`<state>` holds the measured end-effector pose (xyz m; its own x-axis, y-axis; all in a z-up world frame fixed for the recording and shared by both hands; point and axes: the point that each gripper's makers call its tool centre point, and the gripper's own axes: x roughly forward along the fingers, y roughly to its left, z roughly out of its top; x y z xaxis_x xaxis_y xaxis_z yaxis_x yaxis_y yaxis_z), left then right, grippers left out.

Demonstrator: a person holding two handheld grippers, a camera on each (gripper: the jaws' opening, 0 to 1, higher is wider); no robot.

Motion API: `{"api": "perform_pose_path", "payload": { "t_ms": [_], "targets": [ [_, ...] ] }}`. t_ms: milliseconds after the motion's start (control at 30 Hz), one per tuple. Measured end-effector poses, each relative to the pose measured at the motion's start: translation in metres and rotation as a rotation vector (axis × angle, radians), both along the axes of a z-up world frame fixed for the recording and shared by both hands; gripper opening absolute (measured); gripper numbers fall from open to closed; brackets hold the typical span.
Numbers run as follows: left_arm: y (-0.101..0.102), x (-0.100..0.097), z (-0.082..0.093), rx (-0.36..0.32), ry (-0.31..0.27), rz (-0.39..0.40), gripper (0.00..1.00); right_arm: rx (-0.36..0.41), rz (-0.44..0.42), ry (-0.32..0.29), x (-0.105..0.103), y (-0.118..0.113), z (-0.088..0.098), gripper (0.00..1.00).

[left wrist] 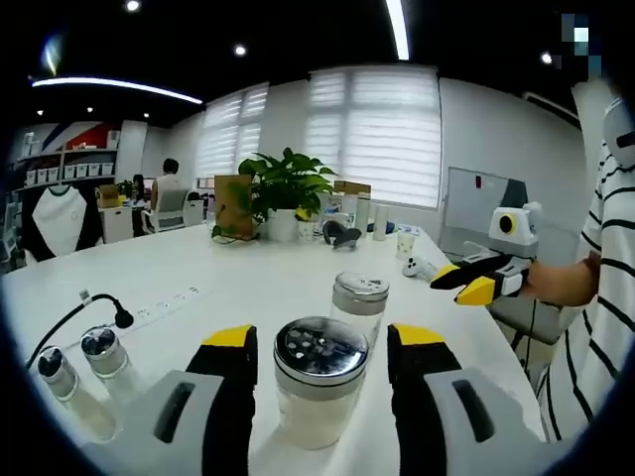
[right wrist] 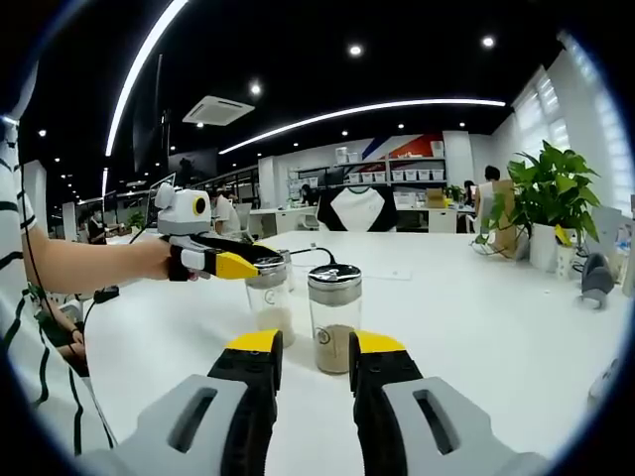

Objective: Rotate the seasoning bottle until the label or dispensing opening points toward the visible target arrow and the bottle remains upright within the marked orientation range

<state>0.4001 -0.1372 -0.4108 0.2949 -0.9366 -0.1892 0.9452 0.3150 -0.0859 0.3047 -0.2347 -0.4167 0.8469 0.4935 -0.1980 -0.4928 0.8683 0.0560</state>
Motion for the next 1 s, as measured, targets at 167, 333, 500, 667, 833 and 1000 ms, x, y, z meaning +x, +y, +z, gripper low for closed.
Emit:
{"api": "perform_pose_path", "payload": {
  "t_ms": [167, 333, 500, 667, 833, 1000],
  "targets": [
    [0.0018, 0.0030, -0.0041, 0.042, -0.051, 0.026, 0.46, -0.003, 0.000, -0.004, -0.0001, -0.0014, 0.0025, 0.24],
    [-0.0002, 0.0003, -0.0061, 0.021, -0.030, 0.036, 0.41, -0.005, -0.004, -0.002, 0.0007, -0.0016, 0.0017, 0.22],
    [-0.0009, 0.0016, -0.0062, 0.014, -0.032, 0.100, 0.41, 0.000, -0.012, 0.002, 0.0015, 0.0001, 0.0008, 0.20],
    [-0.0008, 0.0020, -0.0074, 0.030, -0.069, 0.182, 0.41, 0.015, -0.025, 0.003, 0.0027, 0.0006, 0.0014, 0.17],
    [0.0003, 0.0034, -0.0072, 0.010, -0.082, 0.283, 0.41, 0.021, -0.037, 0.008, 0.0036, 0.0000, 0.0013, 0.16],
    [0.0011, 0.0055, -0.0070, -0.011, -0.101, 0.357, 0.41, 0.023, -0.049, 0.016, 0.0029, -0.0015, -0.0001, 0.14]
  ]
}}
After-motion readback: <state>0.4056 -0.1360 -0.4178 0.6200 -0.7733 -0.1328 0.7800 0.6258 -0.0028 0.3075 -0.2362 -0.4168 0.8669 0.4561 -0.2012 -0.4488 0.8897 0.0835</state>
